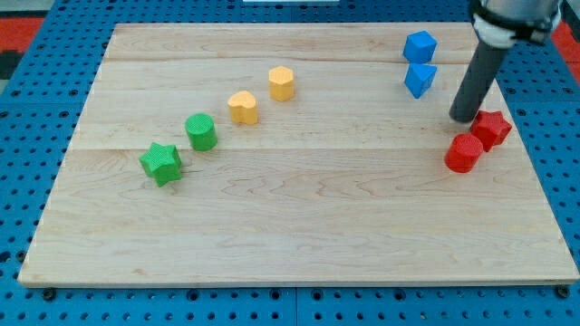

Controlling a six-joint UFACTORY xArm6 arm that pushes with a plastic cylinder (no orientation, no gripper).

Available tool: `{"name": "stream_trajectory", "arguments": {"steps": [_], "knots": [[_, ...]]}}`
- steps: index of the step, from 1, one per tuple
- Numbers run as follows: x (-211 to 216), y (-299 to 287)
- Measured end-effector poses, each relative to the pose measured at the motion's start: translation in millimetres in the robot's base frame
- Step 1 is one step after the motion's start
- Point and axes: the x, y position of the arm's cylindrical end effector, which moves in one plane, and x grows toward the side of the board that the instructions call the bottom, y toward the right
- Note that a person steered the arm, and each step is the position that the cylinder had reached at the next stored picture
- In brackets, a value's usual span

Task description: Move the blue cube left to the blue triangle

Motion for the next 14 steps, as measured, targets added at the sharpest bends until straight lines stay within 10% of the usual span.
{"name": "stream_trajectory", "arguments": {"steps": [2,6,9,12,14], "knots": [[-153,-39],[-103,-71],[-174,-63],[-80,-88],[-160,-61]]}}
